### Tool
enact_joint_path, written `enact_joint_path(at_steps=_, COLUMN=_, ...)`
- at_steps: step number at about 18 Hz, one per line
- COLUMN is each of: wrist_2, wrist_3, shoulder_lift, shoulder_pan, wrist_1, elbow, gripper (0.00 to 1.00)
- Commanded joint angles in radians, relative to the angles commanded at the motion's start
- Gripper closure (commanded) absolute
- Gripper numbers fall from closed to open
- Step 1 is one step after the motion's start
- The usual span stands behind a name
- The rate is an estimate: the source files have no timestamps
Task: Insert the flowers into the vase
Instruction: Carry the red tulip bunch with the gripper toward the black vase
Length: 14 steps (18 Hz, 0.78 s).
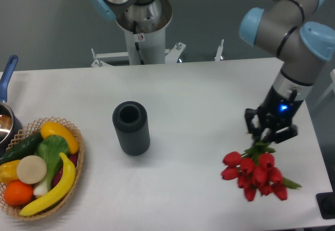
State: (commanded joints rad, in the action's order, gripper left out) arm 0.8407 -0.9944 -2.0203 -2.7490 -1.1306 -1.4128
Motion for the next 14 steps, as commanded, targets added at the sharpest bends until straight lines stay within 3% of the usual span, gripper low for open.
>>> enact_joint_path(at_steps=6, wrist_2=-0.073, wrist_3=0.108, shoulder_lift=0.035, shoulder_pan=0.106, wrist_1=0.011, elbow=0.0, gripper=0.99)
enact_joint_path(at_steps=10, wrist_2=-0.337, wrist_3=0.115, shoulder_lift=0.072, shoulder_pan=0.108, wrist_1=0.11, elbow=-0.032, gripper=0.96)
enact_joint_path(at_steps=14, wrist_2=-0.46, wrist_3=0.14, shoulder_lift=0.106, shoulder_pan=0.101, wrist_1=0.184, elbow=-0.054, gripper=0.93)
